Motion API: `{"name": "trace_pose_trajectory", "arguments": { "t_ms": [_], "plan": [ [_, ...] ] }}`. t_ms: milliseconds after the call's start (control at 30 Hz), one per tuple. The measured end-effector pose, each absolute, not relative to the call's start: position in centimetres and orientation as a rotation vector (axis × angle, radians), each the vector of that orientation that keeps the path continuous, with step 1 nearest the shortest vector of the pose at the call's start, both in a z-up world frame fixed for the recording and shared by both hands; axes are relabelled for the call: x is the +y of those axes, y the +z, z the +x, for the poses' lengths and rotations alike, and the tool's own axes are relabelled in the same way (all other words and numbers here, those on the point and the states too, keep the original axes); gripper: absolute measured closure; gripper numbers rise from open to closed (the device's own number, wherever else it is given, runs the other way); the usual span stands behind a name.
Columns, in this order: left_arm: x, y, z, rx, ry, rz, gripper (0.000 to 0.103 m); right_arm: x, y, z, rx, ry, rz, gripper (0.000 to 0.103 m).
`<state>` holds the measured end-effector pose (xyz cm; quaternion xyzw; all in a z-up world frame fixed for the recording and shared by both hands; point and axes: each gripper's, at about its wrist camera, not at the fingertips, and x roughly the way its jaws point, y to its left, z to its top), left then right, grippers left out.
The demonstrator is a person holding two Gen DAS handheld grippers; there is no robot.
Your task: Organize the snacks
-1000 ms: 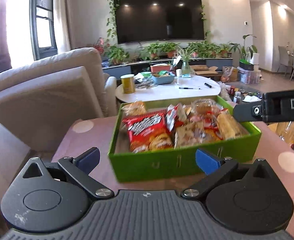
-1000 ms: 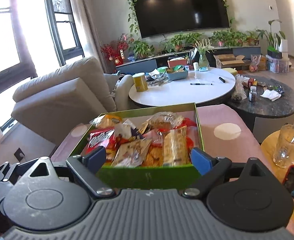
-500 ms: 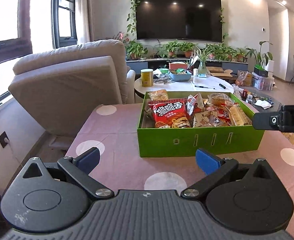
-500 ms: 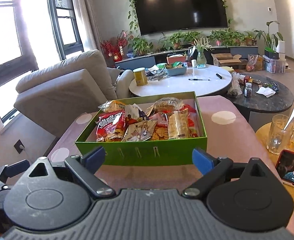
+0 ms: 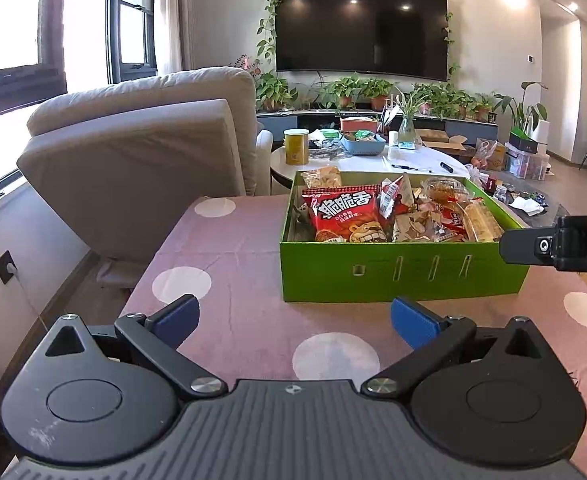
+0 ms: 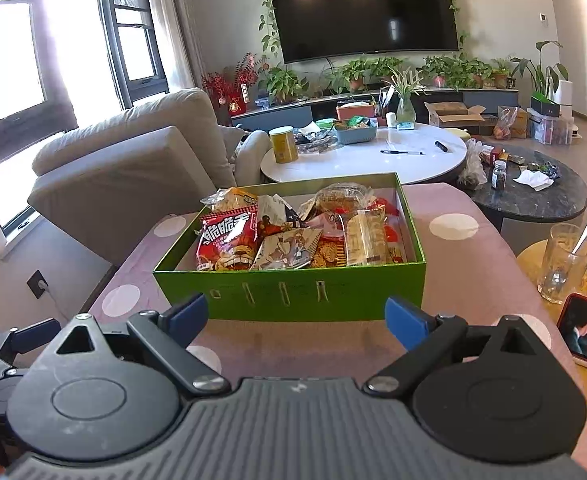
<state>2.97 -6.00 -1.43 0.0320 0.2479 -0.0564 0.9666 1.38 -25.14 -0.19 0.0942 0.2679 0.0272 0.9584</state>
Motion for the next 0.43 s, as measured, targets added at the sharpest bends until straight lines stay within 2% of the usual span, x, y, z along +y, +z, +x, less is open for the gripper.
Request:
{"name": "trace_pose_trajectory", "arguments": {
  "t_ms": [433],
  "plan": [
    [-5.87, -1.25, 2.61, 0.494, -0.124, 0.061, 0.0, -24.91, -0.36, 1.26, 0.546, 0.061, 0.197, 0.029]
  ]
}}
